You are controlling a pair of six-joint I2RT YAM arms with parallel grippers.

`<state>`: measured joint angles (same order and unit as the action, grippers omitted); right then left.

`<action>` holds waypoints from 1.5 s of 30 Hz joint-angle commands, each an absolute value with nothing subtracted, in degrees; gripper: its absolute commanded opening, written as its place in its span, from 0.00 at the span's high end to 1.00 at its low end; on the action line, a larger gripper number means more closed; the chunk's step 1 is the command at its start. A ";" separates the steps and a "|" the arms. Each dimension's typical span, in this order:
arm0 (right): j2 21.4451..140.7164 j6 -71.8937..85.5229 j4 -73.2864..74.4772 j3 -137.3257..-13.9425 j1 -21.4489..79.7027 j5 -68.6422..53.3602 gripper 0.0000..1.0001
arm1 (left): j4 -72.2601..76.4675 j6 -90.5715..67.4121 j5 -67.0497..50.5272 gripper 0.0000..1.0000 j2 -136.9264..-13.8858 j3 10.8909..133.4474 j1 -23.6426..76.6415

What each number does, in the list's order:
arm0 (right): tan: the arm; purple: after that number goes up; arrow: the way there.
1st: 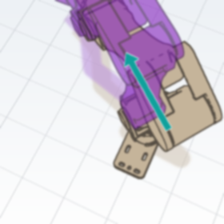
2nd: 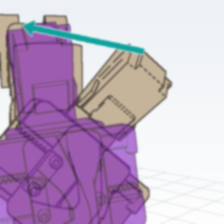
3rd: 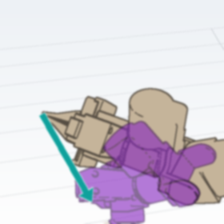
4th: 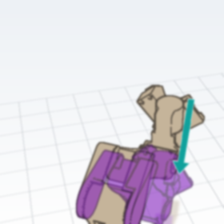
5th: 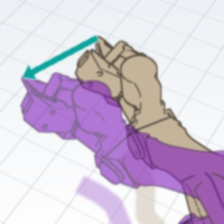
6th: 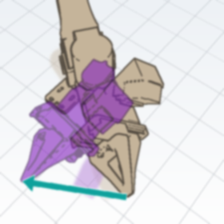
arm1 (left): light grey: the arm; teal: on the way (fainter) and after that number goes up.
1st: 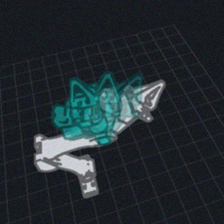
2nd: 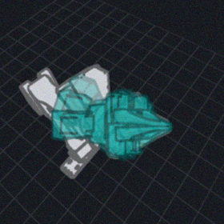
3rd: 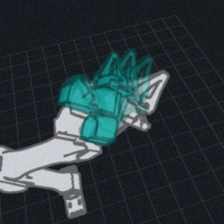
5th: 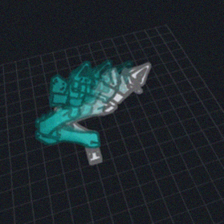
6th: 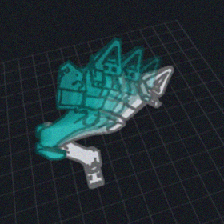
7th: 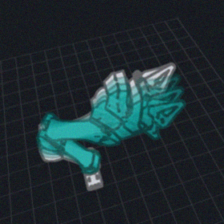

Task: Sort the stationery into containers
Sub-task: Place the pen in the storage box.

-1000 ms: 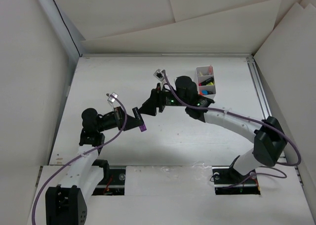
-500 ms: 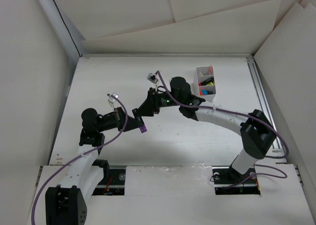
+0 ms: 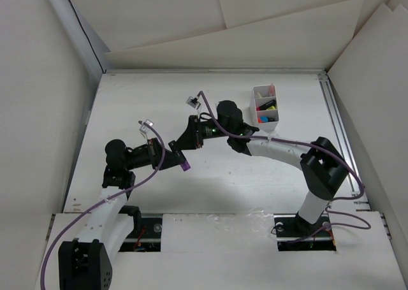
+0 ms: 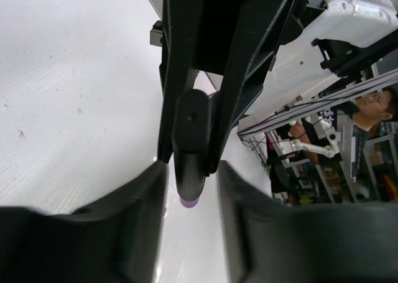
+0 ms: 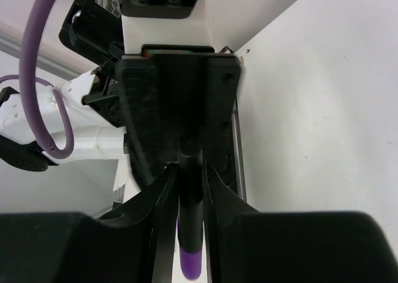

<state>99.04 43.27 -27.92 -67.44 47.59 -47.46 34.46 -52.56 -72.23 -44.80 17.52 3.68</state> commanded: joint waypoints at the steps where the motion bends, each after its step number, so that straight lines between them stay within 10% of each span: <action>1: 97.39 43.42 -34.28 -67.94 47.72 -48.25 0.95 | 36.21 -52.47 -73.04 0.64 -44.12 19.69 3.52; 10: 94.93 43.42 -34.89 -64.61 45.18 -45.27 0.99 | 36.21 -51.86 -72.51 0.00 -43.95 20.21 3.52; 20: 85.53 41.41 -32.79 -57.40 32.18 -35.35 1.00 | 18.92 -40.79 -64.01 0.00 -40.87 25.66 3.52; 31: 76.73 37.44 -15.38 -52.04 15.41 14.65 1.00 | 16.36 -39.02 -55.03 0.00 -43.86 28.39 3.52; 45: 84.46 36.83 -12.30 -55.19 5.36 24.70 1.00 | 18.72 -40.34 -50.01 0.00 -45.17 27.95 5.19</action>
